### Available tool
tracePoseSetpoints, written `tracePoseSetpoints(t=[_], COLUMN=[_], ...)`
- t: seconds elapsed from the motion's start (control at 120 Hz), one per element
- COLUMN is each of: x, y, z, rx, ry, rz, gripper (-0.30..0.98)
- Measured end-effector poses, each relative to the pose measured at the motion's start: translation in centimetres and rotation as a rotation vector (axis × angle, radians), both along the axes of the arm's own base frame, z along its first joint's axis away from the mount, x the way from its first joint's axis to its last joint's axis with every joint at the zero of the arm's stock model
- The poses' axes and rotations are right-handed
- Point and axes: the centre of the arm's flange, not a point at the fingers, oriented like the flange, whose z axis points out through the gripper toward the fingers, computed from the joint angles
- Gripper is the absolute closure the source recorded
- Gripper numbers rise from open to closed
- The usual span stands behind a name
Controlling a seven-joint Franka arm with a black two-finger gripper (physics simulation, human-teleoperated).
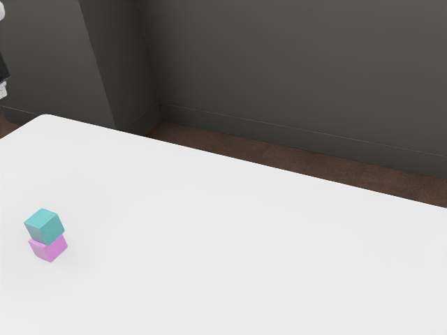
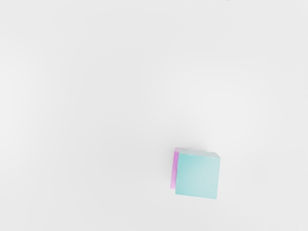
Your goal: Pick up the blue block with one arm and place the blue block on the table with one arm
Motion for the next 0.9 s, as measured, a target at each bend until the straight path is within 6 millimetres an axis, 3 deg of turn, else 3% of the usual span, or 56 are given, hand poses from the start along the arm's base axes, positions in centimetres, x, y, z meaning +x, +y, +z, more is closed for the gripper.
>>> tracePoseSetpoints(t=[0.217,0.25,0.317,0.358,0.408,0.583,0.692,0.792,0.9], x=[2.2,2.2,1.1,0.7,0.9,3.1,3.7,4.2,4.6], y=[-3.8,-4.8,-7.4,-9.2,-11.6,-21.1,-25.6,-27.8,-28.1], z=[0.3,3.0,10.2,12.3,13.3,13.1,12.5,11.2,10.2], rx=[-0.006,0.016,0.103,0.133,0.148,0.149,0.143,0.135,0.131], ry=[-0.01,-0.052,-0.152,-0.174,-0.179,-0.15,-0.133,-0.101,-0.074], rz=[-0.094,-0.113,-0.148,-0.177,-0.221,-0.413,-0.506,-0.552,-0.559], gripper=[0.0,0.0,0.0,0.0,0.0,0.0,0.0,0.0,0.0])
